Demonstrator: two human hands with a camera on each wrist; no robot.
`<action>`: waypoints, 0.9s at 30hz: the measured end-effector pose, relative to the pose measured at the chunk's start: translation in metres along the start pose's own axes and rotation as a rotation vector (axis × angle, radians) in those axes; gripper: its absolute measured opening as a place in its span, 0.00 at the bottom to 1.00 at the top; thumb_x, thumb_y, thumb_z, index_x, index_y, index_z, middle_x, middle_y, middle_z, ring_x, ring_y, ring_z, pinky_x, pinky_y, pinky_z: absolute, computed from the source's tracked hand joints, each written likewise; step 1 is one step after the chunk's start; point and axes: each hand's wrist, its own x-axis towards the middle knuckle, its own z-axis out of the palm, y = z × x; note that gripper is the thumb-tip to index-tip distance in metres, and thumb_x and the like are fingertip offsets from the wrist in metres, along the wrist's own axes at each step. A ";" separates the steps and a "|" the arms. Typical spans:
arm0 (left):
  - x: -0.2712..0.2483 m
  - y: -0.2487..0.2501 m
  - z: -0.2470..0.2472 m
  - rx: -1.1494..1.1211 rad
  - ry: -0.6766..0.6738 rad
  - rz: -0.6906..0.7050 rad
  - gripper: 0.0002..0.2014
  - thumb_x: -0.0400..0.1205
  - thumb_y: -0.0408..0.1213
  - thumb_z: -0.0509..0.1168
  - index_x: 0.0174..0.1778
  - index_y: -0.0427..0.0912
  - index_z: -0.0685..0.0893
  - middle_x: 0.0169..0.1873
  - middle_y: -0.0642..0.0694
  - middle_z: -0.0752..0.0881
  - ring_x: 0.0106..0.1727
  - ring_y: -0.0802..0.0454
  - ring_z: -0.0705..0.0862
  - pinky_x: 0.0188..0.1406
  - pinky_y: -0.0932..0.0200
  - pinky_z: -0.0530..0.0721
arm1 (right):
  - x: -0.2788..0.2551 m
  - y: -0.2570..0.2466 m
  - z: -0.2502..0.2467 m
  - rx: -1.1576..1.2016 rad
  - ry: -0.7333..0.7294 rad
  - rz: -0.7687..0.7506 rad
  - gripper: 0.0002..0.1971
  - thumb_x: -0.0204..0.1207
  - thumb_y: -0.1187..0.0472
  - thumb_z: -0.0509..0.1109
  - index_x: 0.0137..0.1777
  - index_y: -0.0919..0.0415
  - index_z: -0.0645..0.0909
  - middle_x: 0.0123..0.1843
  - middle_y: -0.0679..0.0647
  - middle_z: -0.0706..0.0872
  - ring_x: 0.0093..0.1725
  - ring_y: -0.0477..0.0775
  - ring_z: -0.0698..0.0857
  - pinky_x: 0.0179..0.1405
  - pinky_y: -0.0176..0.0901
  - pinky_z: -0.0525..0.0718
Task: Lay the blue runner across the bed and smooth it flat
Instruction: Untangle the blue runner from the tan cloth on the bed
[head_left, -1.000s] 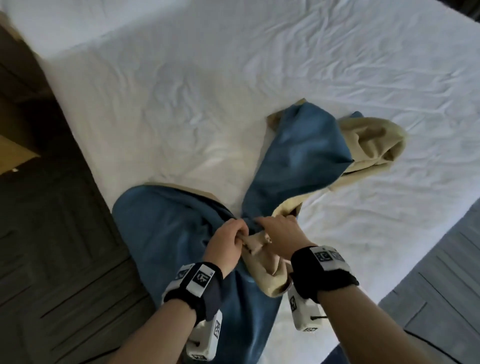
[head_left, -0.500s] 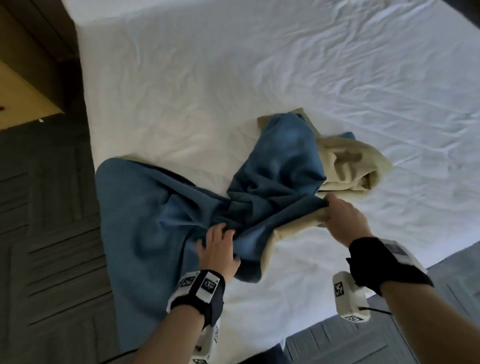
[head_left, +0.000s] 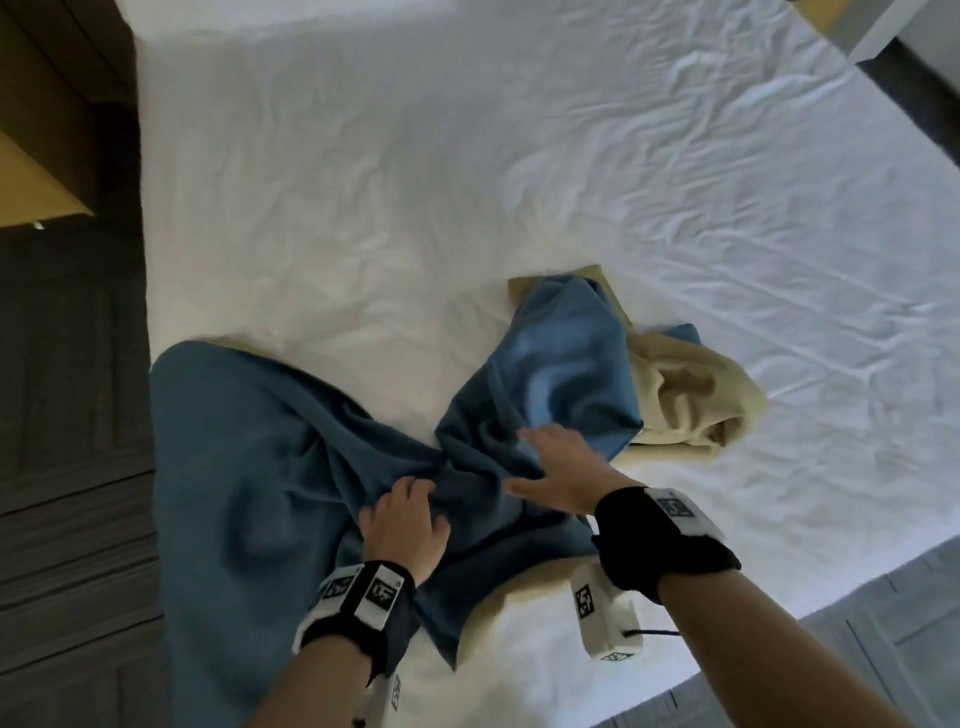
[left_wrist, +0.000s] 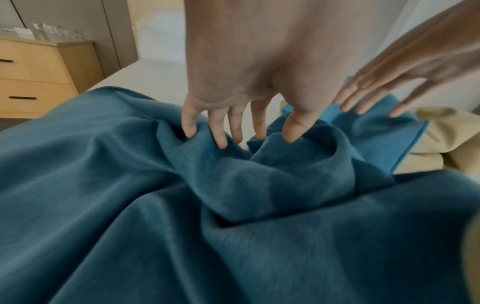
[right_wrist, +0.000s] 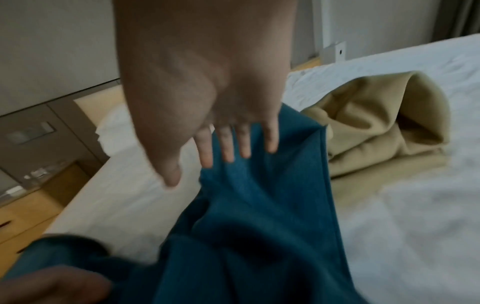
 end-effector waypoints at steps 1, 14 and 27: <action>0.008 0.006 -0.003 -0.016 0.003 0.003 0.21 0.81 0.48 0.57 0.71 0.52 0.69 0.72 0.51 0.71 0.72 0.48 0.72 0.74 0.42 0.65 | 0.007 0.000 -0.011 -0.003 0.200 -0.027 0.31 0.72 0.45 0.69 0.74 0.52 0.68 0.74 0.55 0.71 0.74 0.60 0.68 0.71 0.59 0.70; 0.067 0.067 0.004 0.378 -0.107 0.000 0.48 0.69 0.74 0.54 0.79 0.43 0.59 0.75 0.46 0.72 0.76 0.45 0.68 0.77 0.38 0.58 | 0.075 0.109 -0.060 -0.070 0.307 0.368 0.65 0.58 0.41 0.81 0.83 0.53 0.36 0.80 0.67 0.57 0.73 0.72 0.68 0.67 0.66 0.73; 0.103 0.198 0.011 0.150 0.005 -0.193 0.16 0.84 0.34 0.53 0.68 0.48 0.70 0.65 0.42 0.76 0.60 0.38 0.81 0.58 0.44 0.78 | 0.077 0.245 -0.157 -0.106 0.416 -0.015 0.11 0.72 0.59 0.65 0.53 0.55 0.72 0.51 0.59 0.86 0.49 0.68 0.86 0.36 0.49 0.73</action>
